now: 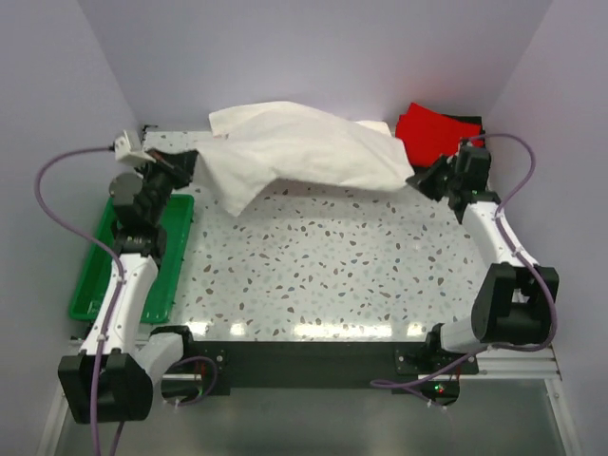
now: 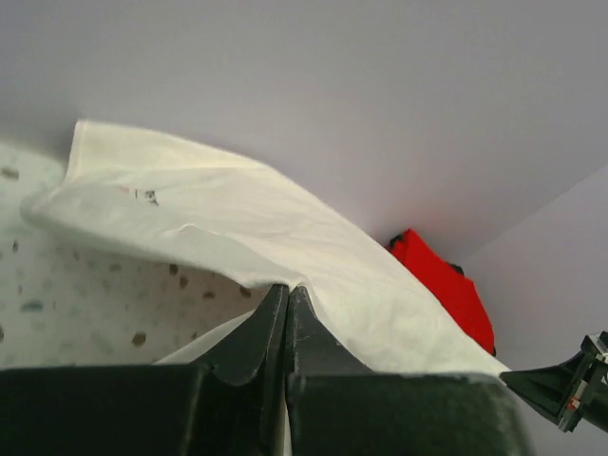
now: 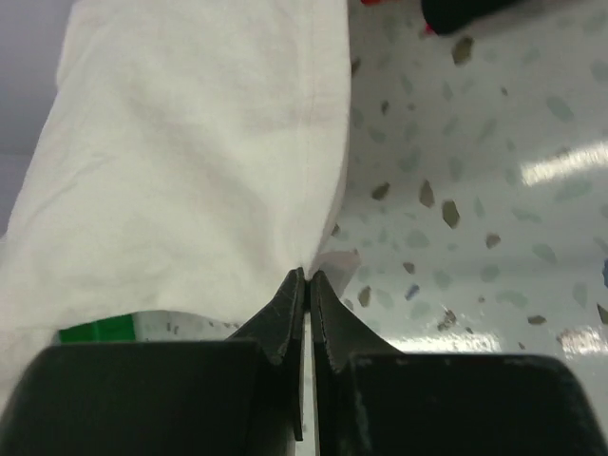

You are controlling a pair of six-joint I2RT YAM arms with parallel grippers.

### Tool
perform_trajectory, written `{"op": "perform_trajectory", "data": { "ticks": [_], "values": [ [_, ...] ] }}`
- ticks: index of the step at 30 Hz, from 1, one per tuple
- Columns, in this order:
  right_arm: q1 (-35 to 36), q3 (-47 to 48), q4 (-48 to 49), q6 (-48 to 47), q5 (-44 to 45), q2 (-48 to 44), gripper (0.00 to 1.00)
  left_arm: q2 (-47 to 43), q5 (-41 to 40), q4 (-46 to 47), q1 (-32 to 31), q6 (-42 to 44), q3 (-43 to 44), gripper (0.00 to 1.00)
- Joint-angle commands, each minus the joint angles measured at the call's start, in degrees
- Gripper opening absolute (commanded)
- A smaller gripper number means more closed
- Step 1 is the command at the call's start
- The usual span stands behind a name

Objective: Fold and stack the t-shirts
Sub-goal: Flatten the tshirt out

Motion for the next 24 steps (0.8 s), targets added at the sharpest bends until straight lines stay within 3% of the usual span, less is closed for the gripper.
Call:
{"op": "perform_trajectory", "data": {
  "ticks": [1, 6, 10, 18, 24],
  "values": [
    [-0.3, -11.1, 0.2, -2.2, -0.9, -6.0, 0.00, -9.0, 0.9, 0.4, 0.0, -4.6, -14.1, 0.00],
    [-0.2, -22.0, -2.0, -4.1, 2.1, -8.2, 0.00, -20.6, -1.4, -8.9, -0.3, -6.6, -25.3, 0.00],
    [-0.3, -28.5, -4.9, -4.8, 4.0, -10.4, 0.00, -27.9, -3.3, -23.9, -0.2, -7.2, -29.2, 0.00],
    [-0.4, -35.7, -14.5, -4.0, 9.3, -26.4, 0.00, -39.0, -10.7, -43.3, -2.6, -12.7, -28.0, 0.00],
    [-0.7, -33.2, -25.1, -3.1, 16.2, -37.0, 0.02, -37.7, -11.1, -49.4, -3.1, -13.5, -25.3, 0.00]
  ]
}}
